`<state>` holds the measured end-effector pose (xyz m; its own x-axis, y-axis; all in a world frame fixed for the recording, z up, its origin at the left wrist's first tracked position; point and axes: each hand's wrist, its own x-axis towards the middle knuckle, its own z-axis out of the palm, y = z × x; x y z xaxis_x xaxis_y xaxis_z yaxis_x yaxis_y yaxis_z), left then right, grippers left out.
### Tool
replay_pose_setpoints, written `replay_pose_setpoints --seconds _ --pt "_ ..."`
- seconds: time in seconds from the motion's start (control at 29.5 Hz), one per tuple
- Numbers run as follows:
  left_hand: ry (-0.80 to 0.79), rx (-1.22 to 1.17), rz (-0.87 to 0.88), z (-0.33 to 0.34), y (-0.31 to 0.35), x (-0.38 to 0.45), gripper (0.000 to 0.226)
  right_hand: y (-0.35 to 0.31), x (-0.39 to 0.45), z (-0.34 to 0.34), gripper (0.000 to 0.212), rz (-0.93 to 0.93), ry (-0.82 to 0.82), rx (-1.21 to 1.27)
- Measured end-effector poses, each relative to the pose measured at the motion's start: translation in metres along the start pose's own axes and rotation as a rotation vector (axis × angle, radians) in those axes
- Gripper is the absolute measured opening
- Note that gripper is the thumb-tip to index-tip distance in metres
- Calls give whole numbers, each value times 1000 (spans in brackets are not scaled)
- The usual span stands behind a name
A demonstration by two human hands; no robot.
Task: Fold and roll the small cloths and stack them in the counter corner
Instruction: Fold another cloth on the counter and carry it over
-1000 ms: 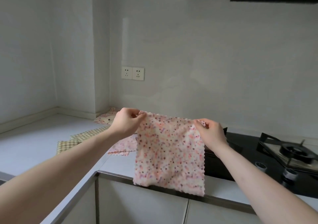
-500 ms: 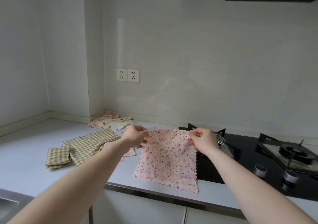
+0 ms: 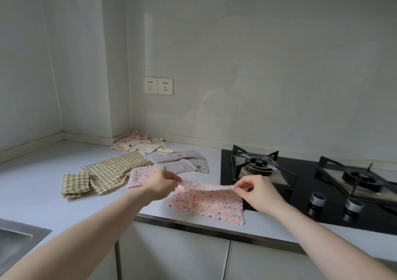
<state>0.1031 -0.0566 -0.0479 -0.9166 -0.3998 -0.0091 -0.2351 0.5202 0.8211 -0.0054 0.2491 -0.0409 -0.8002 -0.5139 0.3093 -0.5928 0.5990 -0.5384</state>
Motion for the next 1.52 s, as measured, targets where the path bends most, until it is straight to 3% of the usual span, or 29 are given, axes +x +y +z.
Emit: replay_pose_setpoints --seconds 0.47,0.61,0.68,0.81,0.95,1.05,1.15,1.25,1.52 --pt "-2 432 48 12 -13 -40 29 4 -46 21 2 0 -178 -85" --pt "128 588 126 20 -1 -43 24 5 -40 23 7 38 -67 -11" --pt "93 568 216 31 5 -41 30 10 -32 26 5 106 20 30" --pt "-67 680 345 65 10 -34 51 20 -16 39 51 287 27 0" --pt "-154 740 303 86 0 -25 73 20 -3 48 66 408 -63 -107" --pt "-261 794 272 87 1 -21 76 15 5 48 55 452 -115 -171" --pt "-103 657 275 78 7 -9 58 15 9 48 33 492 -97 -109" --pt "43 621 224 62 -7 8 56 16 13 43 16 514 -56 46" --pt "123 506 176 53 -42 19 60 16 42 20 23 521 118 344"
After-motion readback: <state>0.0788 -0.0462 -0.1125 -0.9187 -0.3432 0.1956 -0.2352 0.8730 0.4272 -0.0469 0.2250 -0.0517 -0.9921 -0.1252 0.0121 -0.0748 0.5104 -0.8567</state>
